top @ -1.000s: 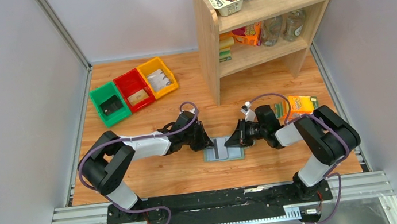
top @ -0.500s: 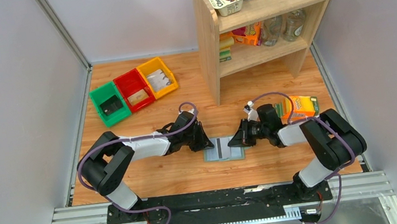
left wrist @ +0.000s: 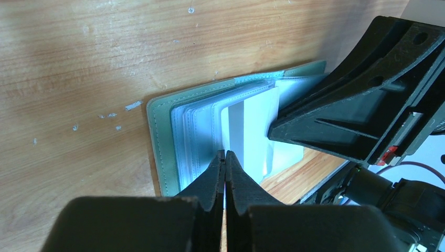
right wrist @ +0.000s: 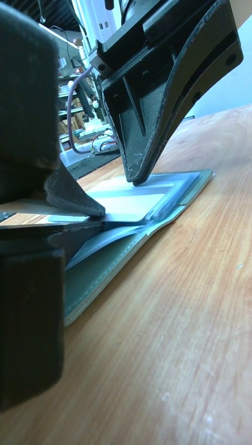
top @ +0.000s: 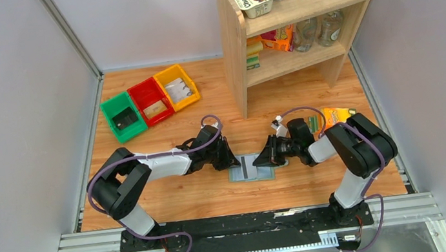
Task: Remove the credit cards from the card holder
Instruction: Remove the credit card from the card holder.
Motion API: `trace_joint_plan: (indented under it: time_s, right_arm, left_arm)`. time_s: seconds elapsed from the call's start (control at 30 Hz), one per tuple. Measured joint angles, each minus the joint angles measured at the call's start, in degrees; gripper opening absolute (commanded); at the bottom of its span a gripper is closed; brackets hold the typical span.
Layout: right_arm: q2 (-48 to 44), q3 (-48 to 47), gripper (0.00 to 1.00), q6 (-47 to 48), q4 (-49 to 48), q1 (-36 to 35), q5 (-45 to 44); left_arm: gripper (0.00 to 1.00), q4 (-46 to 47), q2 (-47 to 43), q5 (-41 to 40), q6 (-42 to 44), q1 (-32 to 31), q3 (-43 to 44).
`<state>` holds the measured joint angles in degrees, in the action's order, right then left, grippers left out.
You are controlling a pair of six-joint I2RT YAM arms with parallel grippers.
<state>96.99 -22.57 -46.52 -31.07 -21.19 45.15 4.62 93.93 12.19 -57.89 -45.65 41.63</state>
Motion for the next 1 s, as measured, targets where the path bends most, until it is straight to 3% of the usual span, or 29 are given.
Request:
trace_joint_plan:
  time_s: [0.07, 0.3, 0.73, 0.87, 1.0]
  right_arm:
    - [0.37, 0.0, 0.0, -0.61, -0.92, 0.02, 0.48]
    - [-1.86, 0.2, 0.0, 0.66, 1.53, 1.53, 0.59]
    - [-19.41, -3.23, 0.0, 13.07, 29.27, 4.39, -8.28]
    - [-25.27, -4.79, 0.0, 15.28, 37.09, 4.33, -11.13]
    - [-30.27, -7.89, 0.0, 17.4, 43.8, 3.21, -14.56]
  left_arm:
    - [0.0, 0.07, 0.04, 0.04, 0.0, 0.02, 0.0]
    - [0.0, 0.11, 0.07, 0.13, -0.02, 0.02, 0.0]
    - [0.0, -0.07, 0.04, -0.02, 0.0, 0.02, 0.11]
    - [0.19, -1.53, -0.11, -0.35, 0.15, 0.02, 0.72]
    - [0.46, -6.71, -1.86, -1.55, 0.98, 0.04, 2.16]
